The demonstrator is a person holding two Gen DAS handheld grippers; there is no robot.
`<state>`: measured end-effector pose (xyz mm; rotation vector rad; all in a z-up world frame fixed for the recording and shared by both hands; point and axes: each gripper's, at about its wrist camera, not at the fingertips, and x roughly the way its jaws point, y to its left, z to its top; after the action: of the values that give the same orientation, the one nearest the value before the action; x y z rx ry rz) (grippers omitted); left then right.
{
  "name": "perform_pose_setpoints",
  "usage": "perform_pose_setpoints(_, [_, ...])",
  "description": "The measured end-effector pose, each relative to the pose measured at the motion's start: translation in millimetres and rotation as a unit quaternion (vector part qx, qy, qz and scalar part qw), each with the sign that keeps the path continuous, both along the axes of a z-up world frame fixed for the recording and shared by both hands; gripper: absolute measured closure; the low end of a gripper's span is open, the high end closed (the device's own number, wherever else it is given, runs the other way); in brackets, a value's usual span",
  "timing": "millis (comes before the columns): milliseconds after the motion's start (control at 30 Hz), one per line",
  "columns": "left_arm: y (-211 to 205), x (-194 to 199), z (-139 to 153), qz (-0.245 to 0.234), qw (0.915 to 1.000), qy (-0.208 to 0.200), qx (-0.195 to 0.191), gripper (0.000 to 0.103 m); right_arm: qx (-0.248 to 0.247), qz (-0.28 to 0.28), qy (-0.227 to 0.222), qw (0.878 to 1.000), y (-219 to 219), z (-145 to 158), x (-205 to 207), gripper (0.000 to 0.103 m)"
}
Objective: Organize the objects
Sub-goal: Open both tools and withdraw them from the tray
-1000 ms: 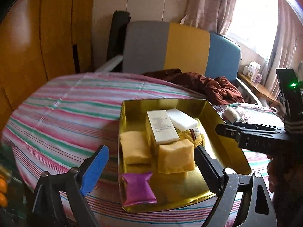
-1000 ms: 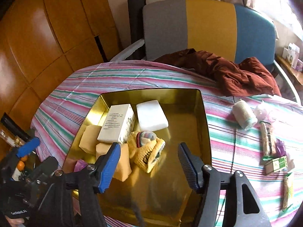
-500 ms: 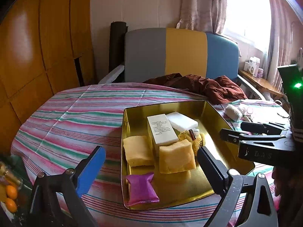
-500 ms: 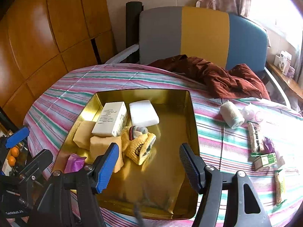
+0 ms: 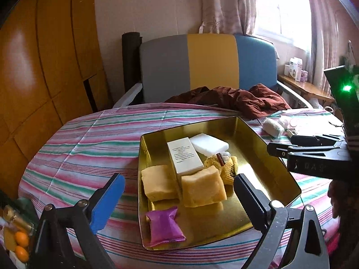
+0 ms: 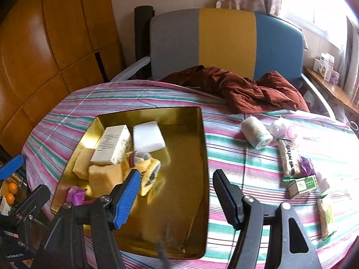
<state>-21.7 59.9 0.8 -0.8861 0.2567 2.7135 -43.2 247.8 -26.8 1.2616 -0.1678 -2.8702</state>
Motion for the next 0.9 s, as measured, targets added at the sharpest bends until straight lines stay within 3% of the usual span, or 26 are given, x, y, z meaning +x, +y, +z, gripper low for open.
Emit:
perform_pose_setpoints(500, [27,8,9,-0.03,0.9985,0.029,-0.036,0.004,0.014,-0.043,0.004,0.999,49,3,6,0.036])
perform_pose_setpoints(900, [44,9,8,-0.048,0.9969,0.03,-0.054,0.004,0.036,-0.106,0.006,0.994,122,12,5,0.035])
